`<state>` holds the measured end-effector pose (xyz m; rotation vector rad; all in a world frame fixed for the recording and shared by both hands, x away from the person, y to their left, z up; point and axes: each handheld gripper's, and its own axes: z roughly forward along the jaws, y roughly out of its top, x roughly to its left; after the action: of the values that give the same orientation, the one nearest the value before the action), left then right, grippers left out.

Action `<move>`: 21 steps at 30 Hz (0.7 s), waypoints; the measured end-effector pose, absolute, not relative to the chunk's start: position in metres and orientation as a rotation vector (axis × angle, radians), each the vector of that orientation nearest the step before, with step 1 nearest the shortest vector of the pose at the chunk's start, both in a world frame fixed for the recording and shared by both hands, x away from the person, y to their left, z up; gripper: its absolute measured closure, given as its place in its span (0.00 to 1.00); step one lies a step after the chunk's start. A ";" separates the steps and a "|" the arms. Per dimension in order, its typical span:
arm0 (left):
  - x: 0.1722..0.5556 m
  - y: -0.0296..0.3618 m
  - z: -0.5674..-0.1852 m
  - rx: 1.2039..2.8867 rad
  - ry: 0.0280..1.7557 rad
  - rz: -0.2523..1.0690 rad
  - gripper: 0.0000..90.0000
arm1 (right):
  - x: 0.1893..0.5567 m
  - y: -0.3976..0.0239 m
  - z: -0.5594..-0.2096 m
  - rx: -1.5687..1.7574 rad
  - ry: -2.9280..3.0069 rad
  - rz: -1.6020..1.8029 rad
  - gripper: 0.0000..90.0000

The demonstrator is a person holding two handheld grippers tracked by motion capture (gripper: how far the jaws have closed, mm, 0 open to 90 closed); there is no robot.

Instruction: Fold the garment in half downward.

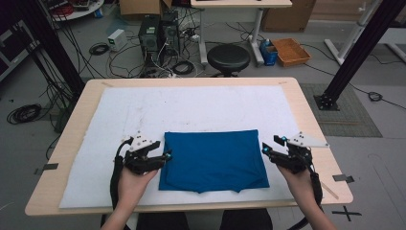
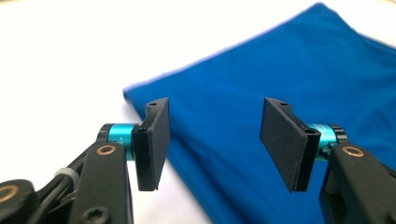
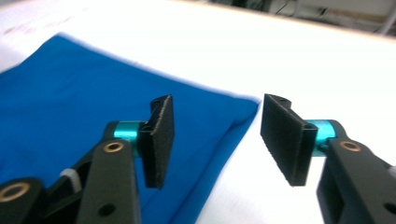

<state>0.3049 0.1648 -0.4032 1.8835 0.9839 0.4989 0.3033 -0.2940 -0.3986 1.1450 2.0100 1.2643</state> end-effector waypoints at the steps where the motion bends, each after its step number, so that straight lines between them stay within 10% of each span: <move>1: 0.311 0.164 -0.401 1.884 0.969 0.507 0.46 | 0.309 -0.294 -0.396 1.150 1.991 1.271 0.46; 21: 0.341 0.190 -0.404 1.848 0.873 0.566 0.43 | 0.354 -0.321 -0.398 1.187 1.970 1.326 0.38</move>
<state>0.3407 0.1896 -0.4042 1.8479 0.8726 0.5660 0.3543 -0.3209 -0.3978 1.1870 1.9702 1.3261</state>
